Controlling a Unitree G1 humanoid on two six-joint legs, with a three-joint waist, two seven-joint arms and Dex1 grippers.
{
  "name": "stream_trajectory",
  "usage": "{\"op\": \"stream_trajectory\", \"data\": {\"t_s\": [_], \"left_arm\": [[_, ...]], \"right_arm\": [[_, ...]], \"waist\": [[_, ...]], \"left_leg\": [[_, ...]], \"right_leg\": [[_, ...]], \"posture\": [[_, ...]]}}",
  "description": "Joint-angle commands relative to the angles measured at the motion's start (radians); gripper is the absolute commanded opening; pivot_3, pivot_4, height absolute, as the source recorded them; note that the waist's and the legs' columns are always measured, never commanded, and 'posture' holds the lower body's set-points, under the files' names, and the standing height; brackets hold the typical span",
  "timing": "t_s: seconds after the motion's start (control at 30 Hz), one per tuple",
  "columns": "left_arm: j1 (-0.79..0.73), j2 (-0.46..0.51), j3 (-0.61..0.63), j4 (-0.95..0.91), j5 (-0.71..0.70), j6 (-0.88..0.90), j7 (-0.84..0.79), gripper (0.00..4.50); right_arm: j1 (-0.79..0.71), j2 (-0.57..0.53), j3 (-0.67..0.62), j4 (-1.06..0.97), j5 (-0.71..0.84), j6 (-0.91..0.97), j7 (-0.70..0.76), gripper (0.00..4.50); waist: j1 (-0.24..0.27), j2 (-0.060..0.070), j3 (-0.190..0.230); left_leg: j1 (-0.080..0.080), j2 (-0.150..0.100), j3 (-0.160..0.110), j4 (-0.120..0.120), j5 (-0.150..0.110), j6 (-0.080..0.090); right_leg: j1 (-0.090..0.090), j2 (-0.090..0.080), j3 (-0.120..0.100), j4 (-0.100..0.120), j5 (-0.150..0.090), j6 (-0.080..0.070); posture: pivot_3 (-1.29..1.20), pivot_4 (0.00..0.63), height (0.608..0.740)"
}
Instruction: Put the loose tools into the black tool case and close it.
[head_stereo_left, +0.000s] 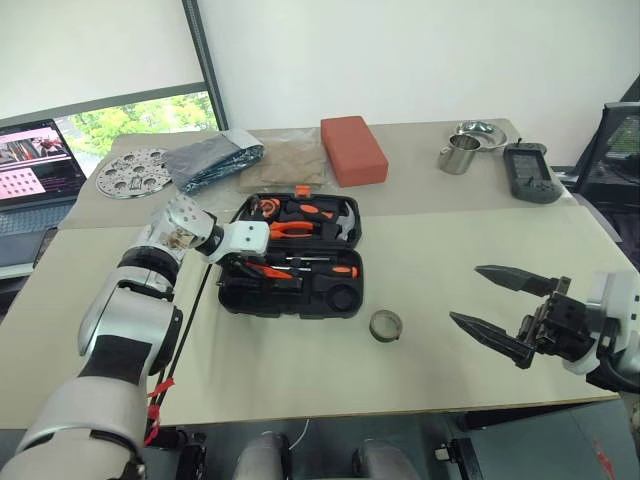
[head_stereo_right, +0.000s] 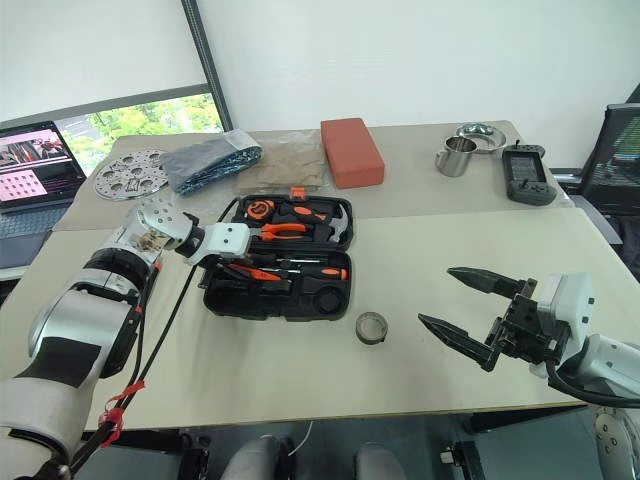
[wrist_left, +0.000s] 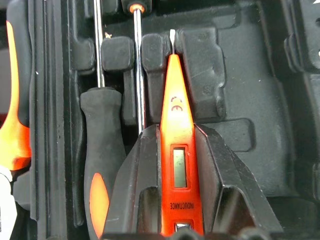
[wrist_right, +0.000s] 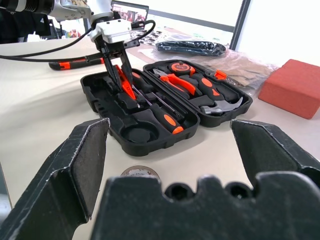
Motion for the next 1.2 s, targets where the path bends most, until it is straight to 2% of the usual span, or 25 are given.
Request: {"op": "stream_trajectory", "data": {"t_s": [0.03, 0.07, 0.13, 0.23, 0.33, 0.37, 0.4, 0.73, 0.87, 0.97, 1.07, 1.2], "left_arm": [[0.016, 0.011, -0.015, 0.018, 0.032, 0.04, 0.015, 0.49], [0.017, 0.01, -0.012, 0.018, 0.027, 0.044, 0.014, 0.49], [0.022, 0.008, 0.0, 0.014, 0.012, 0.039, 0.016, 1.5], [0.028, 0.009, 0.014, 0.004, 0.002, 0.012, 0.07, 2.49], [0.03, 0.02, 0.033, -0.007, -0.017, -0.012, 0.083, 3.8], [0.03, 0.026, 0.046, -0.013, -0.031, -0.018, 0.078, 3.92], [0.029, 0.032, 0.057, -0.02, -0.043, -0.025, 0.065, 4.33], [0.024, 0.092, 0.161, -0.159, -0.173, -0.013, -0.064, 4.33], [0.056, 0.104, 0.231, -0.262, -0.251, 0.083, -0.011, 4.33], [0.162, 0.079, 0.303, -0.438, -0.338, 0.215, 0.078, 4.33], [0.356, 0.021, 0.374, -0.747, -0.444, 0.444, 0.211, 3.55], [0.576, -0.05, 0.408, -1.075, -0.44, 0.641, 0.452, 2.05]], "right_arm": [[0.001, 0.005, -0.004, -0.031, 0.005, -0.034, -0.003, 4.5], [0.001, 0.005, -0.003, -0.031, 0.005, -0.034, -0.003, 4.5], [-0.006, 0.005, 0.003, -0.024, 0.004, -0.035, -0.001, 4.5], [-0.015, 0.005, 0.014, -0.016, -0.002, -0.038, -0.001, 4.5], [-0.02, 0.005, 0.026, -0.014, -0.004, -0.042, -0.001, 4.5], [-0.021, 0.006, 0.03, -0.014, -0.004, -0.044, -0.001, 4.5], [-0.021, 0.006, 0.033, -0.014, -0.004, -0.046, -0.002, 4.5], [-0.027, 0.005, 0.055, -0.025, 0.004, -0.036, -0.01, 4.5], [-0.034, 0.007, 0.072, -0.022, 0.0, -0.039, -0.017, 4.5], [-0.034, 0.013, 0.079, -0.025, -0.001, -0.041, -0.023, 4.5], [-0.025, 0.021, 0.085, -0.032, -0.003, -0.044, -0.03, 4.5], [-0.014, 0.026, 0.085, -0.031, -0.004, -0.051, -0.027, 4.5]], "waist": [[0.0, 0.0, 0.0], [0.0, 0.0, 0.0], [0.0, 0.001, 0.0], [0.001, 0.001, -0.001], [0.008, 0.002, -0.001], [0.012, 0.002, -0.001], [0.014, 0.002, -0.001], [0.017, 0.004, -0.003], [0.014, 0.005, -0.003], [0.013, 0.005, -0.003], [0.012, 0.006, -0.004], [0.01, 0.006, -0.004]], "left_leg": [[0.0, 0.0, 0.0, 0.0, 0.0, 0.0], [0.0, 0.0, 0.0, 0.0, 0.0, 0.0], [0.0, 0.0, 0.0, 0.0, 0.0, 0.0], [0.0, 0.0, 0.0, 0.0, 0.0, 0.0], [-0.001, 0.0, 0.0, 0.002, 0.0, 0.0], [-0.001, 0.0, 0.0, 0.003, 0.0, 0.0], [-0.002, 0.0, 0.0, 0.004, 0.0, 0.001], [-0.008, 0.0, 0.0, 0.006, 0.0, 0.002], [-0.007, 0.0, 0.0, 0.006, 0.0, 0.002], [-0.007, 0.0, 0.0, 0.006, 0.0, 0.002], [-0.007, 0.001, -0.002, 0.007, 0.0, 0.002], [-0.005, 0.002, -0.004, 0.008, 0.0, 0.002]], "right_leg": [[0.0, 0.0, 0.0, 0.0, 0.0, 0.0], [0.0, 0.0, 0.0, 0.0, 0.0, 0.0], [0.0, 0.0, 0.0, 0.0, 0.0, 0.0], [0.0, 0.0, 0.0, 0.0, 0.0, 0.0], [0.0, 0.0, -0.001, 0.001, 0.0, 0.0], [0.001, 0.0, -0.001, 0.001, 0.0, 0.0], [0.001, 0.0, -0.002, 0.001, 0.0, 0.0], [-0.002, 0.0, -0.002, 0.0, 0.0, 0.0], [-0.002, 0.001, -0.002, 0.0, 0.0, 0.0], [-0.002, 0.001, -0.002, 0.0, 0.0, 0.001], [-0.001, 0.0, -0.001, 0.001, 0.0, 0.001], [0.001, 0.0, 0.0, 0.001, 0.0, 0.001]], "posture": [[0.0, 0.15, 0.74], [0.0, 0.15, 0.74], [0.0, 0.15, 0.74], [0.0, 0.15, 0.74], [0.0, 0.15, 0.74], [0.0, 0.15, 0.74], [0.0, 0.15, 0.74], [0.0, 0.15, 0.74], [0.0, 0.15, 0.74], [0.0, 0.15, 0.74], [0.0, 0.15, 0.74], [0.0, 0.15, 0.74]]}}
